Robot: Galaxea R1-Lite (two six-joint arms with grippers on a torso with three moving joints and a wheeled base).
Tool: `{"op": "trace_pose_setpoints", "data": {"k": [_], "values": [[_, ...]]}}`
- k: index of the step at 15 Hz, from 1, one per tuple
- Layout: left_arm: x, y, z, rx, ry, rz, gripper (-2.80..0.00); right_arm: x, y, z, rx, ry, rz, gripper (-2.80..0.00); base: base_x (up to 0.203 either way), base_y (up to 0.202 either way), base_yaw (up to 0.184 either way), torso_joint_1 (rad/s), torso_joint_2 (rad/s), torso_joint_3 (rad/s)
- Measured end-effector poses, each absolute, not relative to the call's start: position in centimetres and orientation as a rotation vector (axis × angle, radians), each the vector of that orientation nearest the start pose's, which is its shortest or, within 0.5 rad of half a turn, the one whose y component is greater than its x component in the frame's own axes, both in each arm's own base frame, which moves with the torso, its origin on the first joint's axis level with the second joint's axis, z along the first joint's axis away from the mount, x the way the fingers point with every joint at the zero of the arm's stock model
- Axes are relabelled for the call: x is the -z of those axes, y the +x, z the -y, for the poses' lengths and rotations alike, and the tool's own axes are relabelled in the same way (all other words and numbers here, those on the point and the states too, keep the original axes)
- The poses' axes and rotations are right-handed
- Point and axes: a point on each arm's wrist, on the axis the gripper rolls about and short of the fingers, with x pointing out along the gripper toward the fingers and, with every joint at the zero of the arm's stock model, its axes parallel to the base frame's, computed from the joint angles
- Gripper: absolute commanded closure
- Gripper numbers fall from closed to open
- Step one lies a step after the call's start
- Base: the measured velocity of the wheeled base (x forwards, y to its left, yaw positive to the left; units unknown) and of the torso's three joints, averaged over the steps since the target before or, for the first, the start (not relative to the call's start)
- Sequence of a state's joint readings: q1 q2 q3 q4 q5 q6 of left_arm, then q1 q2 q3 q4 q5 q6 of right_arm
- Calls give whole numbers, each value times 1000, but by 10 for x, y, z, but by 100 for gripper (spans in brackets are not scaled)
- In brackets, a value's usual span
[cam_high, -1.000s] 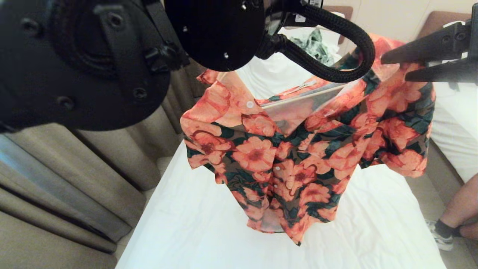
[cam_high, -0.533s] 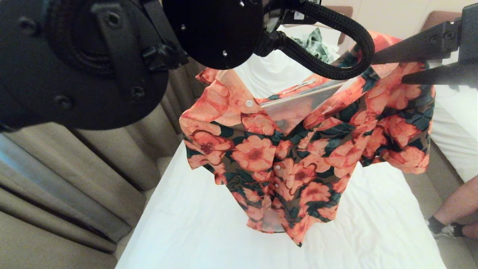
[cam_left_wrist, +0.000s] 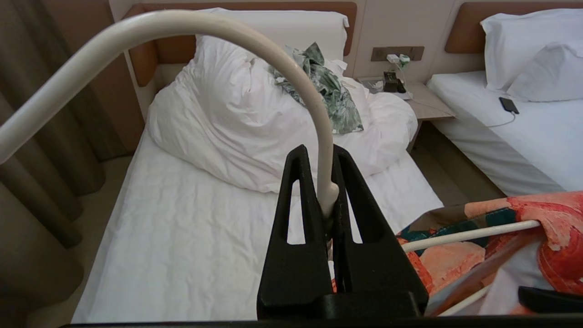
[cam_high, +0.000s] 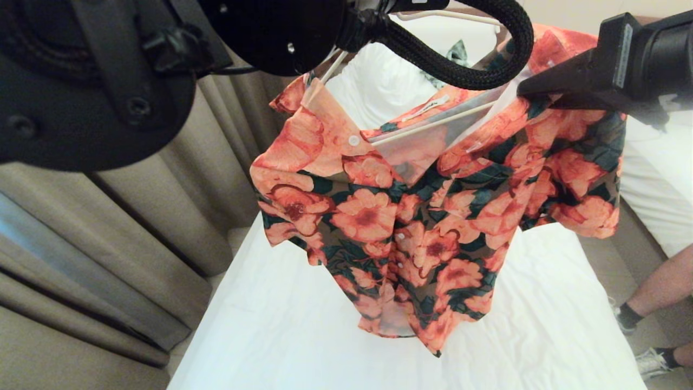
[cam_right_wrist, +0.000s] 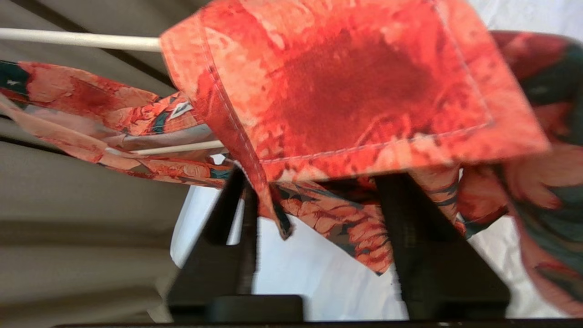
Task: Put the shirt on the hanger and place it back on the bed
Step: Take the clothes hanger out of the clothes
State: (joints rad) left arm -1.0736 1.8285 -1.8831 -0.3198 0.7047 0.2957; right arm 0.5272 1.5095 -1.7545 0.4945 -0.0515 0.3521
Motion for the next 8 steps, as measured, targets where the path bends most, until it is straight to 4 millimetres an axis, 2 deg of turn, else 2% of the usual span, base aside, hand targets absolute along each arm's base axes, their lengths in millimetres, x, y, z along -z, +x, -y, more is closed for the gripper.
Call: {"op": "trace_pose_setpoints", "data": {"k": [5, 8], "values": [[-409, 174, 289, 326, 1, 285, 0, -391, 202, -115, -421, 274, -316, 0, 0, 0, 0, 0, 0, 0], [-397, 185, 287, 301, 40, 255, 0, -395, 199, -104, -386, 287, -297, 0, 0, 0, 0, 0, 0, 0]]}}
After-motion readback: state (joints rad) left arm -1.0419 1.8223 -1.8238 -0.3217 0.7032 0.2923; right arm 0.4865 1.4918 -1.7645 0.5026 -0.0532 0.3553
